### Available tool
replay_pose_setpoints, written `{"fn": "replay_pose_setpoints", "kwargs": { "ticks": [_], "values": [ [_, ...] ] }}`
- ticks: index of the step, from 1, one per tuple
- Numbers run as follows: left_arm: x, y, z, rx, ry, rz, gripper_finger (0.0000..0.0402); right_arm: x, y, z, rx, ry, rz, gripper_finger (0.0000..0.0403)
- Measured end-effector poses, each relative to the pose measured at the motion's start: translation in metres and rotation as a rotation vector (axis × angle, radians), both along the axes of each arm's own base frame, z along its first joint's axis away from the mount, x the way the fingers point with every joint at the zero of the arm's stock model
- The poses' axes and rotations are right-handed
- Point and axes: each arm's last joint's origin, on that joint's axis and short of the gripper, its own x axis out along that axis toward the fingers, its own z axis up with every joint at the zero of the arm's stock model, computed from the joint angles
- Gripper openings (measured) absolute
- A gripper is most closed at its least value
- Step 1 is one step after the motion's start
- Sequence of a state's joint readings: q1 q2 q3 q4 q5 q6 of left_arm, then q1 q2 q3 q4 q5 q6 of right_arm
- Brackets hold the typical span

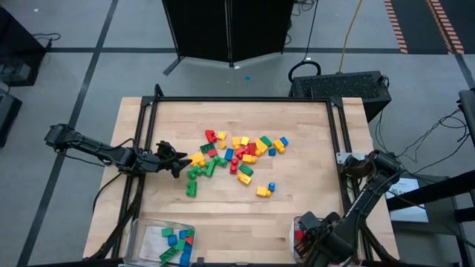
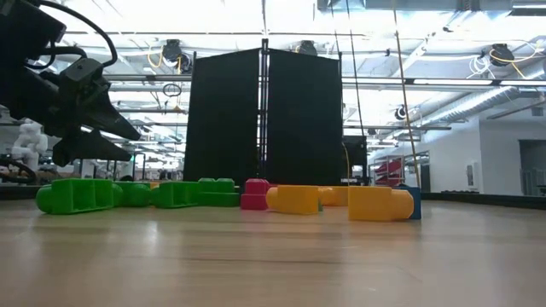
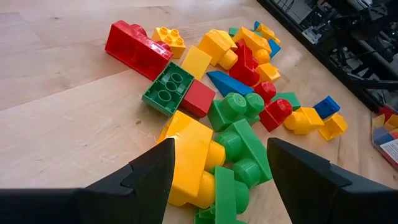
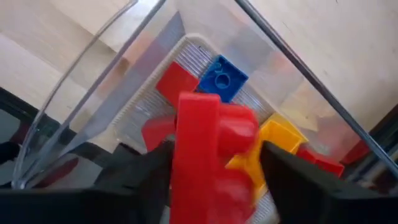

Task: Sort blocks by size
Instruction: Put the red game piece into the right transparent bin, then put the blue game piece into the left transparent bin

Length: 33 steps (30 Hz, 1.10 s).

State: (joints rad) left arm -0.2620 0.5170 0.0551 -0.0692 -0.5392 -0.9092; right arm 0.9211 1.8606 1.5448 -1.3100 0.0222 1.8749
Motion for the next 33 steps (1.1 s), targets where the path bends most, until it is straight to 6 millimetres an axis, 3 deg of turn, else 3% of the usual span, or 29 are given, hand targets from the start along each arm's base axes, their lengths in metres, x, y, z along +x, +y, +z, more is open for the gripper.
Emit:
{"fn": "replay_pose_setpoints", "kwargs": {
  "ticks": [3, 6, 8, 11, 14, 18, 25, 33],
  "values": [
    [0.000, 0.000, 0.000, 0.000, 0.000, 0.000, 0.0255, 0.000, -0.002, 0.000, -0.001, 0.014, -0.004, 0.0311],
    [0.000, 0.000, 0.000, 0.000, 0.000, 0.000, 0.0255, 0.001, -0.003, 0.001, 0.008, 0.034, -0.013, 0.0347],
    [0.000, 0.000, 0.000, 0.000, 0.000, 0.000, 0.0255, 0.003, -0.006, 0.006, 0.016, 0.025, -0.026, 0.0352],
    [0.000, 0.000, 0.000, 0.000, 0.000, 0.000, 0.0255, 0.017, -0.021, 0.029, 0.010, -0.097, -0.025, 0.0342],
    [0.000, 0.000, 0.000, 0.000, 0.000, 0.000, 0.0255, 0.034, -0.048, 0.048, -0.072, -0.234, -0.065, 0.0326],
    [0.000, 0.000, 0.000, 0.001, -0.001, 0.003, 0.0255, 0.064, -0.092, 0.055, -0.153, -0.277, -0.161, 0.0315],
    [0.000, 0.000, 0.000, 0.001, -0.001, 0.004, 0.0255, 0.117, -0.152, 0.025, -0.216, -0.170, -0.225, 0.0313],
    [0.000, 0.000, 0.000, -0.010, 0.002, -0.015, 0.0255, 0.144, -0.168, -0.012, -0.208, -0.083, -0.211, 0.0313]
  ]
}}
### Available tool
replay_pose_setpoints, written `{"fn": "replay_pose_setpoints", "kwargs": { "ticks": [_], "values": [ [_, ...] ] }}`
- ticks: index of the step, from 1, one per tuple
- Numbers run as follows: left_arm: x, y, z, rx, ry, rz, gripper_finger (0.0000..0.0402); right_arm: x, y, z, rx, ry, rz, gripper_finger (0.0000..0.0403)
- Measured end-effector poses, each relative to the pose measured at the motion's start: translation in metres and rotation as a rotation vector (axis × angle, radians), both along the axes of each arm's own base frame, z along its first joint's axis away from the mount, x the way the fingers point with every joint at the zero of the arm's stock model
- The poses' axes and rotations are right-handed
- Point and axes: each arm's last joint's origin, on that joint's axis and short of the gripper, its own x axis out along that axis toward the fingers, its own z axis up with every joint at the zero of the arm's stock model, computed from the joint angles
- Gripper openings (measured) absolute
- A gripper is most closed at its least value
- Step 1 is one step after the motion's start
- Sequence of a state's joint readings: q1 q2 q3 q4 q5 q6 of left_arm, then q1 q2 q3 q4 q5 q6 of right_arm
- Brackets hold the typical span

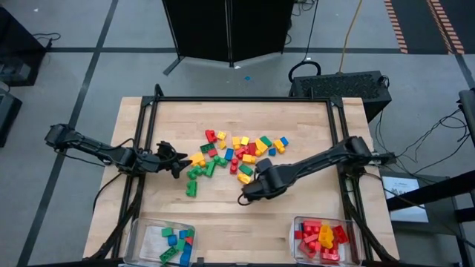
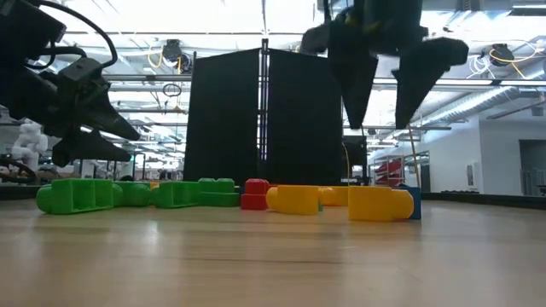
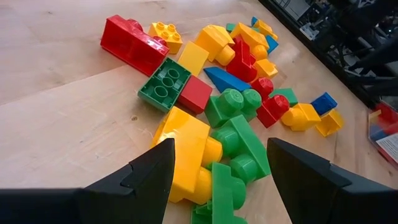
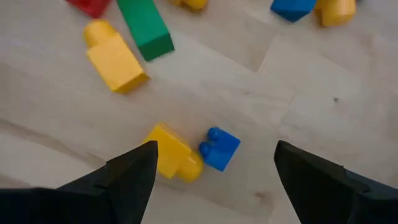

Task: Sort blocks by size
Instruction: Put the blue game piece into the left transparent bin

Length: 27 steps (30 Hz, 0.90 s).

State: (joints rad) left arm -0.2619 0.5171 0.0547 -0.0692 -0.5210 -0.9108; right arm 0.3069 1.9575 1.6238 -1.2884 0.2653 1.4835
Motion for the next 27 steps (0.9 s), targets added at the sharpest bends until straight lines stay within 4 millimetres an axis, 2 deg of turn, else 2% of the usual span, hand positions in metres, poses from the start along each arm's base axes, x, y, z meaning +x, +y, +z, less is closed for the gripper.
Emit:
{"fn": "replay_pose_setpoints", "kwargs": {
  "ticks": [5, 9, 15, 20, 24, 27],
  "values": [
    [0.000, 0.000, 0.000, -0.003, 0.001, -0.006, 0.0255, 0.003, -0.006, -0.013, 0.011, 0.032, -0.041, 0.0313],
    [0.000, 0.000, 0.000, -0.004, 0.001, -0.007, 0.0255, -0.008, -0.013, -0.033, 0.036, 0.056, -0.135, 0.0313],
    [0.000, 0.000, 0.000, -0.001, 0.003, -0.009, 0.0255, -0.017, -0.017, -0.063, 0.147, -0.101, -0.207, 0.0292],
    [0.000, 0.000, 0.000, 0.003, 0.005, -0.011, 0.0255, -0.021, -0.017, -0.072, 0.169, -0.112, -0.234, 0.0272],
    [0.000, 0.000, 0.000, 0.004, 0.006, -0.012, 0.0255, -0.024, -0.019, -0.082, 0.173, -0.054, -0.237, 0.0247],
    [0.000, 0.000, 0.000, 0.004, 0.007, -0.012, 0.0255, -0.023, -0.018, -0.078, 0.200, -0.071, -0.239, 0.0220]
  ]
}}
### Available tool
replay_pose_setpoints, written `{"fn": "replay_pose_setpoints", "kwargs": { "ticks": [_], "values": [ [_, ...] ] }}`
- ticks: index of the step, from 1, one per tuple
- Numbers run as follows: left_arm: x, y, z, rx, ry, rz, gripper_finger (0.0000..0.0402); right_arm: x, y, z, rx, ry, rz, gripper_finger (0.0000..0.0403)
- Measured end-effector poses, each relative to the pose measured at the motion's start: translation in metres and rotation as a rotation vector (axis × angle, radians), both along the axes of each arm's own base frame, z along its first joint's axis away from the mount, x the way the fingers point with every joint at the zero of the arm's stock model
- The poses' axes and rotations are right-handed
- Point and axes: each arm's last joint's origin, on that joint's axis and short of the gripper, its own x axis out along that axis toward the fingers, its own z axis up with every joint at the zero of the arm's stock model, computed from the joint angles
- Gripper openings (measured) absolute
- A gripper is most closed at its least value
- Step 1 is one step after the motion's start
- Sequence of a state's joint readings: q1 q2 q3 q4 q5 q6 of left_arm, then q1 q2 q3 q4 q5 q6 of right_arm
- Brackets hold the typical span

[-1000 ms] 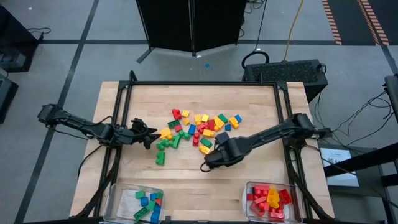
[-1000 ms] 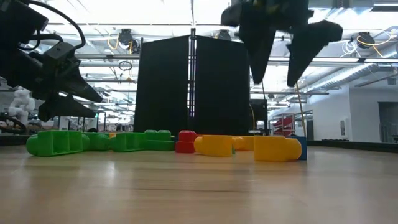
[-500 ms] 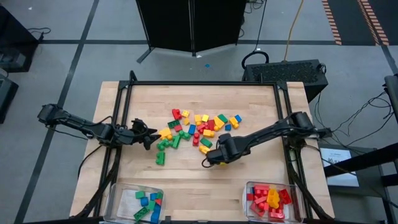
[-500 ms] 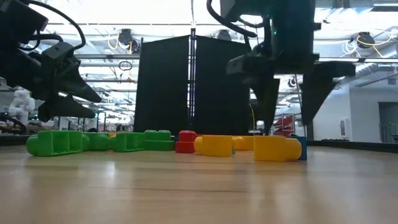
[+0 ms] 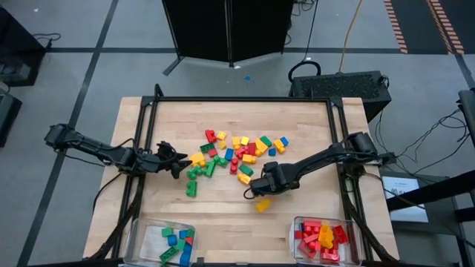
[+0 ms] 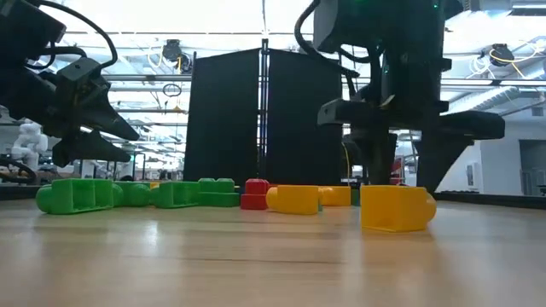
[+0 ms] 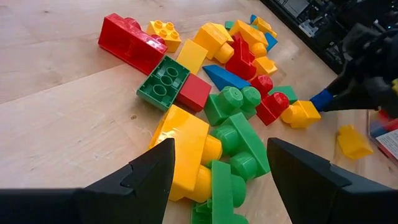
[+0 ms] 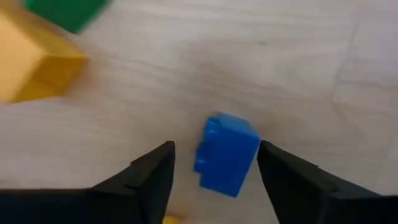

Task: Sort blocks by size
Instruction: Put the blue game piece into the left transparent bin

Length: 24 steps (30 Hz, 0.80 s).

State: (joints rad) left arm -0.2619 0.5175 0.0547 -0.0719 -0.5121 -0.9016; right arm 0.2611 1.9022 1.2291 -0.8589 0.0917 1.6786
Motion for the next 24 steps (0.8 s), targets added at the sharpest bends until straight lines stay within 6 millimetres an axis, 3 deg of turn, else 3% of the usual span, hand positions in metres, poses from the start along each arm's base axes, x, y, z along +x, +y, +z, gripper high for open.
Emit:
{"fn": "replay_pose_setpoints", "kwargs": {
  "ticks": [5, 13, 19, 24],
  "values": [
    [0.000, 0.000, 0.000, 0.000, 0.000, 0.000, 0.0255, -0.003, 0.003, -0.011, 0.025, -0.018, 0.006, 0.0166],
    [0.000, 0.000, -0.001, -0.002, 0.012, 0.003, 0.0255, 0.000, 0.003, -0.011, 0.004, -0.050, 0.073, 0.0012],
    [0.000, 0.000, -0.001, -0.002, 0.013, 0.003, 0.0255, 0.001, 0.005, -0.007, 0.002, -0.045, 0.081, 0.0018],
    [0.000, 0.000, -0.001, -0.005, 0.014, 0.000, 0.0255, 0.006, 0.014, 0.016, -0.017, -0.010, 0.192, 0.0003]
  ]
}}
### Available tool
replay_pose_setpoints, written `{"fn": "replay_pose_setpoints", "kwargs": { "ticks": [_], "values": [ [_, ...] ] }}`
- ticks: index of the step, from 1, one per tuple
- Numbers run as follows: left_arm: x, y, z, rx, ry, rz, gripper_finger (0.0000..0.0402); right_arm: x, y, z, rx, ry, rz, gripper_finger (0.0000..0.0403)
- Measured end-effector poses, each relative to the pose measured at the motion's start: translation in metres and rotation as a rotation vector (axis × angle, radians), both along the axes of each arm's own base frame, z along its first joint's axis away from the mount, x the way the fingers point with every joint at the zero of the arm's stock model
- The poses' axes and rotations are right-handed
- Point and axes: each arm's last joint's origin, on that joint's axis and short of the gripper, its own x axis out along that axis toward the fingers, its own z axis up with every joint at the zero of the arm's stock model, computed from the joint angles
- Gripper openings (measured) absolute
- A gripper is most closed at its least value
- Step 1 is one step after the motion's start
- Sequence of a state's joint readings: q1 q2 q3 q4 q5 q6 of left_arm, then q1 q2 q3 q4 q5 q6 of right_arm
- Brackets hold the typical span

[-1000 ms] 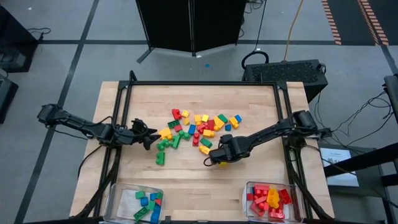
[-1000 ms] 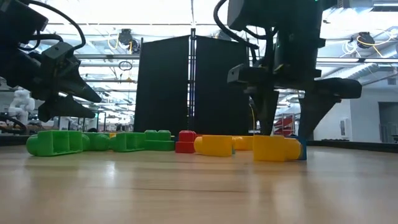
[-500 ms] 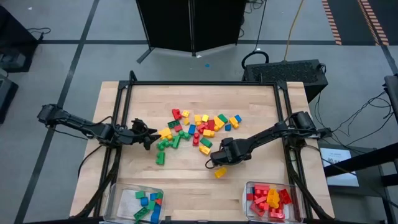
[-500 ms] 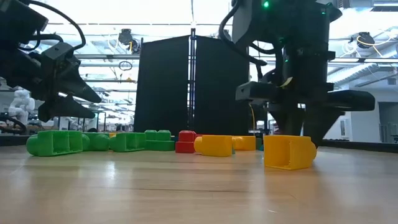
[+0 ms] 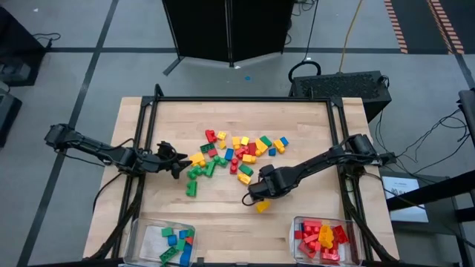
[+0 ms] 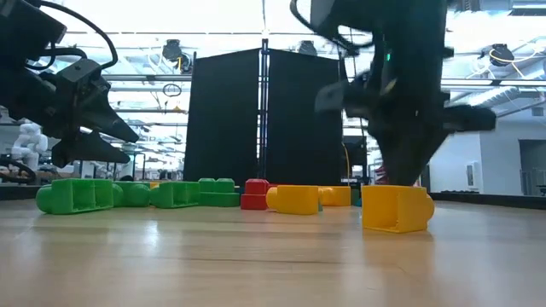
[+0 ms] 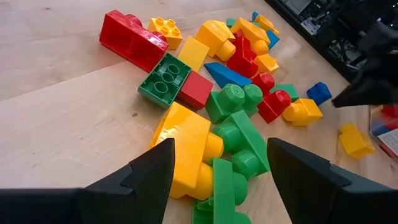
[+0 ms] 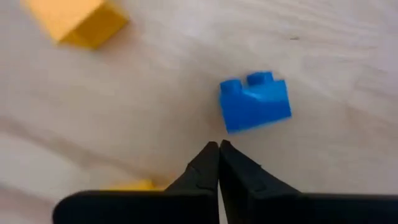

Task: Sort blocks by size
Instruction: Put the blue game piece into the left transparent bin

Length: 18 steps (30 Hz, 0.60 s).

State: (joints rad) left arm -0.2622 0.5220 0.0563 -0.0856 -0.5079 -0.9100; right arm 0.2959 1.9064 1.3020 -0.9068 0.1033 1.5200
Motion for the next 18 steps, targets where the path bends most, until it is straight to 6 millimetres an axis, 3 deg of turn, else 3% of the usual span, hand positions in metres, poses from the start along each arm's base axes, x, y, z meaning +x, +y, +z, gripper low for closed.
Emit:
{"fn": "replay_pose_setpoints", "kwargs": {
  "ticks": [3, 7, 18],
  "values": [
    [0.000, 0.000, 0.000, 0.000, 0.000, 0.000, 0.0255, 0.001, 0.001, 0.017, 0.008, 0.053, -0.001, 0.0024],
    [0.000, 0.000, 0.000, 0.001, 0.001, 0.000, 0.0255, 0.000, -0.001, 0.031, -0.049, 0.082, -0.042, 0.0085],
    [0.000, 0.000, 0.000, 0.001, 0.002, 0.000, 0.0255, 0.005, -0.020, 0.023, -0.102, 0.051, -0.005, 0.0296]
  ]
}}
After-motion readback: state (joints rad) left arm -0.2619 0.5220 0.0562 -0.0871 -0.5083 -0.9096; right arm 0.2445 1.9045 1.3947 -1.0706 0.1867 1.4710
